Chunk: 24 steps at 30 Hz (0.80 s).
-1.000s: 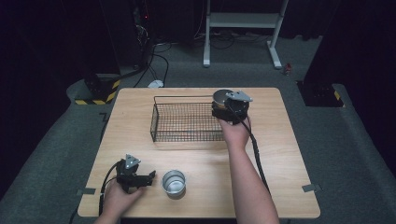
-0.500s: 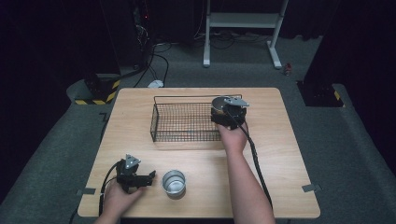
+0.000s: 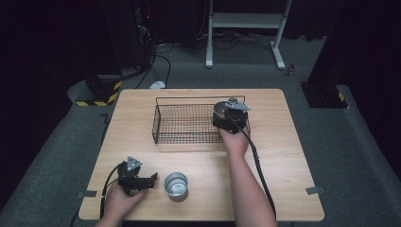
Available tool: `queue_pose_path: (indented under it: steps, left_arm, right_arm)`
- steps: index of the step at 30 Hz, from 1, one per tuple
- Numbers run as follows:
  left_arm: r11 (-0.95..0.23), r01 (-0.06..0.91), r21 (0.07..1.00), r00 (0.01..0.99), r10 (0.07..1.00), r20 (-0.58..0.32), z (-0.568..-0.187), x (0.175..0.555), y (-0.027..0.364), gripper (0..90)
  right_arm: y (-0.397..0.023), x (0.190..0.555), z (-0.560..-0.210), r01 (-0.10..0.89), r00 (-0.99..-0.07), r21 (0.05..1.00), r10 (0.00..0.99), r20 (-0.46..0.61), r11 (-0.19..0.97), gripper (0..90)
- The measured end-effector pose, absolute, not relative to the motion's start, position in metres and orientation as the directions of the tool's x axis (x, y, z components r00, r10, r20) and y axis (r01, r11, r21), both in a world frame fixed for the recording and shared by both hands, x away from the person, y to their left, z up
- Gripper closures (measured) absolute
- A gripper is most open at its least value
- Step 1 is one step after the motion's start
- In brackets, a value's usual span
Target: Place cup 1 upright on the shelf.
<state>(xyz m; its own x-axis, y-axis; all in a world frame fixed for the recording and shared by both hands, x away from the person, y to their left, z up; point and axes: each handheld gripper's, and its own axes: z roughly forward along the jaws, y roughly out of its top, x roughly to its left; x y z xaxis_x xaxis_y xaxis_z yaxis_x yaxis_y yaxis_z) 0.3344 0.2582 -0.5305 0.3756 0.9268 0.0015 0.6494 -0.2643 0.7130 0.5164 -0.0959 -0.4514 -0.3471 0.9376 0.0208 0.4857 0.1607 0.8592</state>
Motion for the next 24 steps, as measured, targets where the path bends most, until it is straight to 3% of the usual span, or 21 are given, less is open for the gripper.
queue_pose_path:
  steps: [24]
  left_arm:
    - [-0.262,0.647,0.716,0.375,0.927,0.001,-0.531,0.334,0.258,2.5]
  right_arm:
    - [-0.096,0.514,-0.466,0.518,-0.353,0.836,0.936,0.016,0.181,13.8]
